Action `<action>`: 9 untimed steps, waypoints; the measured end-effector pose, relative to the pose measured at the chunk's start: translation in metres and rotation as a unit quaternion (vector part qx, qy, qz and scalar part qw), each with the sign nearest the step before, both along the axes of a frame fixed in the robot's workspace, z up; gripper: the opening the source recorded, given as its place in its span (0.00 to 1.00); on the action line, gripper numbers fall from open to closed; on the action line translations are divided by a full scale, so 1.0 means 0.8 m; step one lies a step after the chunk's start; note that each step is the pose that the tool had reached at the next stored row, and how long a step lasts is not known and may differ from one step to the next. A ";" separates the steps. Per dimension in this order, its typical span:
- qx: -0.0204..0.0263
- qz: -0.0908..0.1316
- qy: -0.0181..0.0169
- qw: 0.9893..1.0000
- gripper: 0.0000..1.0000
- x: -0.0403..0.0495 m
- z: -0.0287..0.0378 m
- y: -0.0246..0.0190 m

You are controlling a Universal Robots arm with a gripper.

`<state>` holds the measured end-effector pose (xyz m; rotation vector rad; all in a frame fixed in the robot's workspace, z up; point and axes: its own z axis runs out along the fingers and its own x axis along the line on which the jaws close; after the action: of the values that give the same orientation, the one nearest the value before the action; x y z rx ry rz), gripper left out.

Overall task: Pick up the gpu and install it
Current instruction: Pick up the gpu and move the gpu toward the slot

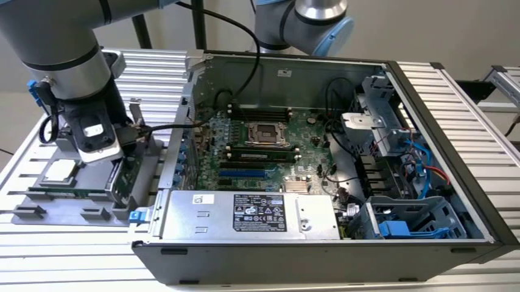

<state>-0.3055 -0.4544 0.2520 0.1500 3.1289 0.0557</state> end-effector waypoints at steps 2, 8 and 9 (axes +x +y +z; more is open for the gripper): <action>0.000 0.000 0.000 1.000 0.00 0.000 0.0021 0.0000; 0.000 0.000 0.000 1.000 0.00 0.000 0.0086 0.0000; 0.000 0.000 0.000 1.000 0.00 0.000 0.0097 0.0000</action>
<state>-0.3055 -0.4544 0.2598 0.1499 3.1288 0.0558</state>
